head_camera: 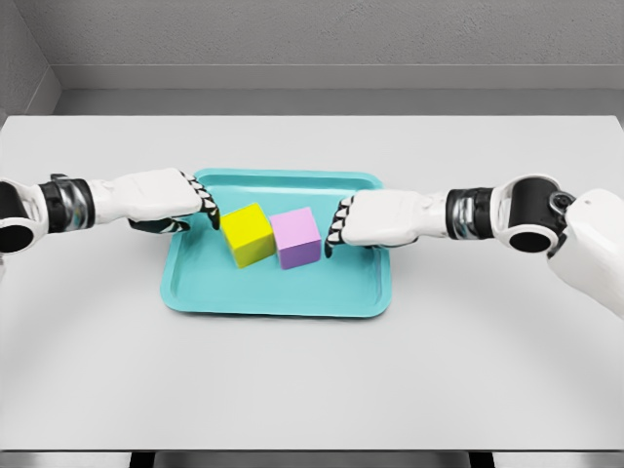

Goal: Push two cubes

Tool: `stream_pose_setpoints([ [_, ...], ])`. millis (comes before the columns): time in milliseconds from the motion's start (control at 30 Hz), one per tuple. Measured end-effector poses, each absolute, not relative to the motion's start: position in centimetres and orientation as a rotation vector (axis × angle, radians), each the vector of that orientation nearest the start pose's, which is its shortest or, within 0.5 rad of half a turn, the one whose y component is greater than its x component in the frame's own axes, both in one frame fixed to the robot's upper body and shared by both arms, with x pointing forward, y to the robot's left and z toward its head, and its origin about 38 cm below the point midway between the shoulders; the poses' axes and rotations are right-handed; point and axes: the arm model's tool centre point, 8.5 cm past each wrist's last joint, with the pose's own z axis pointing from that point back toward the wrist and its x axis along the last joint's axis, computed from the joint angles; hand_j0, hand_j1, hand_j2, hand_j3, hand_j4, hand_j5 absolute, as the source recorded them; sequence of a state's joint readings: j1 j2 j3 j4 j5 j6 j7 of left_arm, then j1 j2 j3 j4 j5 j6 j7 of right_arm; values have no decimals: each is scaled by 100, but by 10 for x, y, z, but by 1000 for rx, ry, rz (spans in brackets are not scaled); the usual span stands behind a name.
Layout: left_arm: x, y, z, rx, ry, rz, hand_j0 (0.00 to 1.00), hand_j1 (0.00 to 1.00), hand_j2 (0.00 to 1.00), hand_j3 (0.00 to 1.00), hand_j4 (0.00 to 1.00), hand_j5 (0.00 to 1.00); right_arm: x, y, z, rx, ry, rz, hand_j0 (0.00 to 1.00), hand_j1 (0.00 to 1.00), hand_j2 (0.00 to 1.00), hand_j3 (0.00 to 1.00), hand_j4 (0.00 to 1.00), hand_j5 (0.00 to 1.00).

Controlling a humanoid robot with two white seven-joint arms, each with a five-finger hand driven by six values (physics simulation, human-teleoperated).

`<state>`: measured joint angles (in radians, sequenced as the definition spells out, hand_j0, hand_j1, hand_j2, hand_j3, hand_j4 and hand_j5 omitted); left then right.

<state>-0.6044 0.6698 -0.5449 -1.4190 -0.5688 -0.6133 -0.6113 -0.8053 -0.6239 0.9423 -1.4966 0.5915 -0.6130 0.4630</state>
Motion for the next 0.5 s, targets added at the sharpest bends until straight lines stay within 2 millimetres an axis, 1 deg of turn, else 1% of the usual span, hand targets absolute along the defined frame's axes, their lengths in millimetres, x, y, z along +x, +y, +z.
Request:
stream_pose_setpoints([
  [100,442,262,186,403,-1350,-2190,62,62,62,62,62,62,417,-159,184,301,1715,-2869,68,68,68,68,68,68],
  [233,442,260,185,400,-1352,-2191,62,62,62,62,62,62,414,-156,184,284,1721,-2859,68,68,68,68,68,68],
  [467,444,266,180,398,-1331,-2174,63,63,63,63,63,63,415,-152,186,284,1722,-2848,68,68,68,68,68,68],
  [500,445,269,179,398,-1323,-2171,61,61,61,61,61,61,415,-152,186,284,1721,-2848,68,68,68,68,68,68],
])
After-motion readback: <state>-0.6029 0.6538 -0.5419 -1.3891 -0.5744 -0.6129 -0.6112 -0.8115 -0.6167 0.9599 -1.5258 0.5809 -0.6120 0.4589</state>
